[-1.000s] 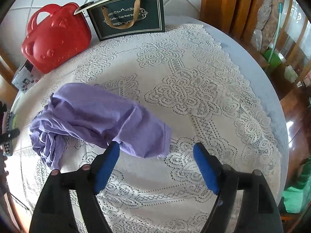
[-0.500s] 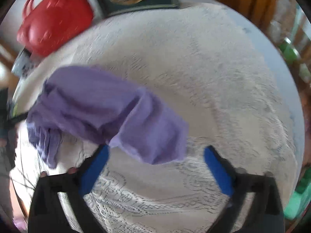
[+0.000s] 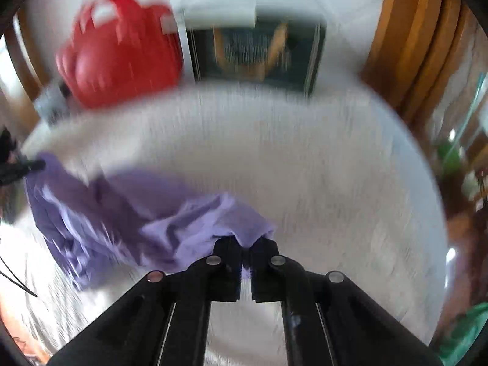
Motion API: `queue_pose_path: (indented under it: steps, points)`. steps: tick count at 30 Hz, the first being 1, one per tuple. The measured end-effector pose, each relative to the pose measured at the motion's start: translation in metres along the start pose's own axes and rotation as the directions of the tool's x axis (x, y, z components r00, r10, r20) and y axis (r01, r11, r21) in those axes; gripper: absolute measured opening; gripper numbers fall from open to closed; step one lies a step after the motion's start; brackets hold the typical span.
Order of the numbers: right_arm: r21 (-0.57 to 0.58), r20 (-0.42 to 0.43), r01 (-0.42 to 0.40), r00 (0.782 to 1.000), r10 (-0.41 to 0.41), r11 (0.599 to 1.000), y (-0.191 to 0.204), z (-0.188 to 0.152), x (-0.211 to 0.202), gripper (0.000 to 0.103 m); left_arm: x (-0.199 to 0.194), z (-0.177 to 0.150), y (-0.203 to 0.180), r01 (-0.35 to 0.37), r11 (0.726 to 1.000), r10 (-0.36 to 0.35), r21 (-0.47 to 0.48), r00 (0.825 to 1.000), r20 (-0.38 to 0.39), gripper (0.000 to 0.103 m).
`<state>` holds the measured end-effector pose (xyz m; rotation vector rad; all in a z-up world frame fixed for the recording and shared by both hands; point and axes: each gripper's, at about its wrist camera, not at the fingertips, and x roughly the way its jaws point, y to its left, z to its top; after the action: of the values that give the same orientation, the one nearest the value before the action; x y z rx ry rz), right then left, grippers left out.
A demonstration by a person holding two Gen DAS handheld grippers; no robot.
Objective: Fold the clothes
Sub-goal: 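Lift the T-shirt high with both tools and shake it out, then lay the T-shirt flat on the table and open both tools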
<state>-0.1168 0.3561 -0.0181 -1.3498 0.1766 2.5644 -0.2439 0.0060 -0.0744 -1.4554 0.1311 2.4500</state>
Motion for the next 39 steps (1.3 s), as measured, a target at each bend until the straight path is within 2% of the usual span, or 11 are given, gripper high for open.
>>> queue_pose_path:
  steps: [4,11,16,21,24,27,30,33,36,37,39]
  points:
    - [-0.03,0.221,0.013,0.975,-0.006,0.999,0.007,0.069,-0.062,0.004,-0.062,0.058,0.021,-0.043,0.999,0.043,-0.002,0.991,0.127,0.009]
    - [-0.039,0.531,-0.009,0.847,0.028,0.999,0.023,0.162,-0.171,0.004,-0.201,0.138,0.044,-0.084,0.996,0.087,-0.027,0.923,0.374,0.01]
    - [-0.067,0.638,-0.035,0.767,0.069,0.997,0.031,0.147,-0.229,0.004,-0.279,0.127,0.051,-0.099,0.995,0.089,-0.008,0.864,0.495,0.01]
    - [-0.118,0.513,-0.09,0.847,0.138,0.989,0.028,0.072,-0.209,0.004,-0.255,0.043,0.059,-0.084,0.996,0.072,0.016,0.921,0.384,0.01]
    - [-0.111,0.328,-0.112,0.934,0.143,0.987,0.024,0.004,-0.16,0.004,-0.222,-0.021,0.061,-0.08,0.997,0.072,0.018,0.959,0.273,0.01]
    - [-0.074,0.127,-0.119,0.984,0.128,0.99,0.024,-0.057,-0.109,0.004,-0.161,-0.087,0.06,-0.067,0.998,0.066,0.007,0.993,0.095,0.01]
    - [-0.041,-0.091,-0.12,0.989,0.116,0.992,0.022,-0.124,-0.059,0.004,-0.105,-0.149,0.059,-0.034,0.999,0.032,-0.017,0.995,-0.095,0.01]
    - [-0.002,-0.233,-0.102,0.967,0.098,0.995,0.012,-0.169,-0.029,0.012,-0.072,-0.194,0.053,-0.002,0.999,-0.007,-0.039,0.969,-0.246,0.014]
    - [0.031,-0.299,-0.077,0.951,0.083,0.997,-0.002,-0.185,-0.023,0.064,-0.07,-0.202,0.051,0.021,0.998,-0.035,-0.051,0.958,-0.286,0.059]
    - [0.039,-0.293,-0.076,0.952,0.084,0.996,-0.007,-0.182,-0.027,0.083,-0.075,-0.198,0.051,0.034,0.998,-0.047,-0.052,0.959,-0.278,0.097]
    - [0.058,-0.263,-0.078,0.96,0.091,0.995,-0.017,-0.175,-0.038,0.089,-0.086,-0.183,0.051,0.058,0.997,-0.069,-0.048,0.965,-0.254,0.103]
